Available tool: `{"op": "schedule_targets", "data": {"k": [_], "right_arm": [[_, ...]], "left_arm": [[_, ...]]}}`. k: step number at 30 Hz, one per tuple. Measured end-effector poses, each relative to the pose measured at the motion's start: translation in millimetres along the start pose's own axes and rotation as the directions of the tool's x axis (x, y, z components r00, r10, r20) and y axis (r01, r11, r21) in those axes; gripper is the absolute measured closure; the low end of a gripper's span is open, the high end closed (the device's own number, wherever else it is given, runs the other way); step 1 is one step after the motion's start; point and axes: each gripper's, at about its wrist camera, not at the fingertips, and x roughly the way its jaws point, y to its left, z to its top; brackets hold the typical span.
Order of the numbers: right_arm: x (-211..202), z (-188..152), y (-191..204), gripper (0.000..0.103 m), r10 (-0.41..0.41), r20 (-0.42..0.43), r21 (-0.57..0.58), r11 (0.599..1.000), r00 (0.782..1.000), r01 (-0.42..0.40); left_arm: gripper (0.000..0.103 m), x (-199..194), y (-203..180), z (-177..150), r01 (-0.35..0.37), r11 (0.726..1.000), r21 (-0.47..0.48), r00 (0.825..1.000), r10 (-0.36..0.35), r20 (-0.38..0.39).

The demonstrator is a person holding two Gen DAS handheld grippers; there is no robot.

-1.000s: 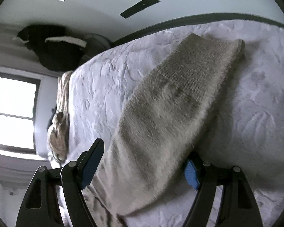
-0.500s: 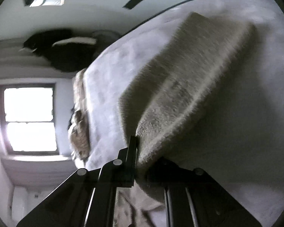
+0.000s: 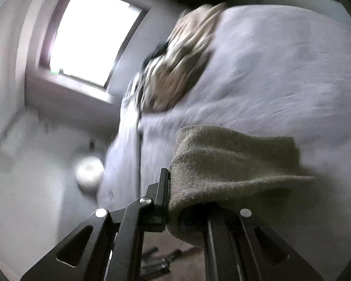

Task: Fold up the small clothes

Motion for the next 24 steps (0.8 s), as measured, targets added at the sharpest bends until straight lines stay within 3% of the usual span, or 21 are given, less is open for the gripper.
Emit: {"op": "schedule_targets", "data": {"k": [5,9,12,13,15,17,19,20,21,22,24], "right_arm": [[86.5,-51.9,33.8,0.094,-0.041,-0.201,-0.107,0.994,0.979,0.020],[147.1,-100.8,20.8,0.090,-0.144,-0.359,-0.108,0.988,0.922,0.113],[163.0,-112.8,0.5,0.090,-0.177,-0.407,-0.034,0.983,0.896,0.179],[160.3,-113.8,-4.4,0.085,-0.164,-0.404,-0.004,0.984,0.900,0.178],[148.1,-114.9,-10.5,0.049,-0.146,-0.377,0.052,0.983,0.915,0.178],[128.3,-109.9,-17.9,0.043,-0.168,-0.298,0.104,0.973,0.940,0.207],[110.5,-102.1,-25.9,0.047,-0.214,-0.224,0.154,0.956,0.951,0.252],[107.3,-98.9,-29.1,0.059,-0.235,-0.201,0.179,0.946,0.951,0.272],[105.4,-95.6,-31.2,0.082,-0.246,-0.179,0.206,0.937,0.953,0.281],[106.1,-92.5,-32.8,0.091,-0.251,-0.171,0.228,0.931,0.953,0.286],[110.0,-87.1,-26.3,0.094,-0.239,-0.162,0.215,0.938,0.957,0.270]], "left_arm": [[0.001,-4.3,47.7,-0.3,-0.034,0.995,-0.093,0.999,0.037,0.024],[0.001,-2.9,74.2,-4.1,-0.062,0.989,-0.136,0.998,0.065,0.017],[0.001,-0.5,95.3,-4.9,-0.067,0.985,-0.160,0.997,0.070,0.014],[0.001,-0.5,100.1,-7.0,-0.062,0.984,-0.168,0.998,0.065,0.015],[0.001,-0.5,104.8,-11.7,-0.053,0.982,-0.180,0.998,0.058,0.019],[0.001,-1.0,115.8,-13.1,-0.038,0.980,-0.194,0.999,0.044,0.025],[0.001,-5.7,119.3,-17.4,-0.030,0.977,-0.209,0.999,0.037,0.029],[0.001,-6.5,124.2,-17.8,-0.027,0.976,-0.217,0.999,0.034,0.031],[0.001,-8.8,126.6,-19.5,-0.025,0.974,-0.224,0.999,0.033,0.032],[0.001,-10.1,130.7,-21.5,-0.023,0.973,-0.228,0.999,0.031,0.034],[0.001,-14.6,137.0,-24.9,-0.013,0.971,-0.240,0.999,0.024,0.042]]}}
